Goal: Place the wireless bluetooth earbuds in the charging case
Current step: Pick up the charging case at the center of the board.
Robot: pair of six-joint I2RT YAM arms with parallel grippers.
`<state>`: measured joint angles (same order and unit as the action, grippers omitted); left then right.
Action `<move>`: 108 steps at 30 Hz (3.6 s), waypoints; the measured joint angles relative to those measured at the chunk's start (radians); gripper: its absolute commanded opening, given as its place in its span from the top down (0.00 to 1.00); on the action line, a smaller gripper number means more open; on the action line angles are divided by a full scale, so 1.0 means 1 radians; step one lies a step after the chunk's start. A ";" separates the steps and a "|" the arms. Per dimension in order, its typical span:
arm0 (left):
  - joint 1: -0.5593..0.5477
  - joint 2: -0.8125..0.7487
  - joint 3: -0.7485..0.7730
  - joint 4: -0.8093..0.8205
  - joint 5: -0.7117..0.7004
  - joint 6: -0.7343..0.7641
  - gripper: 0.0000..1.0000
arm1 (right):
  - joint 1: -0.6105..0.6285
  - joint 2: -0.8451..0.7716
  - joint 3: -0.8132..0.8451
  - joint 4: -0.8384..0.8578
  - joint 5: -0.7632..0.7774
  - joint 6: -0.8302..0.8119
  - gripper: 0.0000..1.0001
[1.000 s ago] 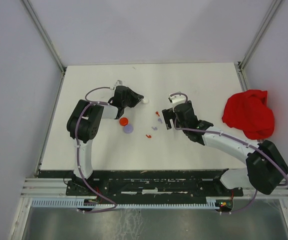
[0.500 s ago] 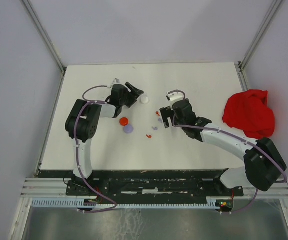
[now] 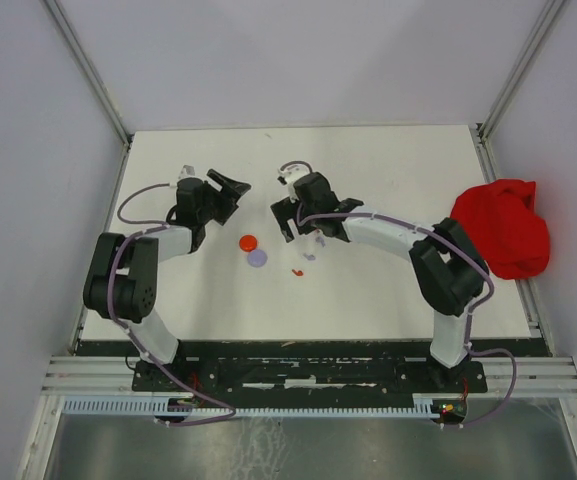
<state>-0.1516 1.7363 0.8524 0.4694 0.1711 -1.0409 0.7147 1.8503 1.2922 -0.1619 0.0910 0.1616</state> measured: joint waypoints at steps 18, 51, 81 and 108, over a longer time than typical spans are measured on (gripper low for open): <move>-0.009 -0.478 -0.311 -0.105 -0.042 0.077 0.14 | 0.104 0.308 0.283 -0.108 -0.039 -0.002 0.01; 0.151 -0.643 -0.474 -0.200 -0.100 0.046 0.13 | 0.176 0.489 0.537 -0.174 0.014 -0.027 0.01; 0.175 -0.666 -0.487 -0.208 -0.055 0.042 0.13 | 0.194 0.557 0.652 -0.201 -0.040 -0.034 0.26; 0.185 -0.592 -0.487 -0.201 -0.020 0.035 0.08 | 0.201 0.564 0.646 -0.165 -0.018 -0.018 0.52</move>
<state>0.0334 1.1439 0.3653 0.2680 0.1509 -1.0058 0.9157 2.4145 1.9385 -0.3271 0.0727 0.1440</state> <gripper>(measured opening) 0.920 0.590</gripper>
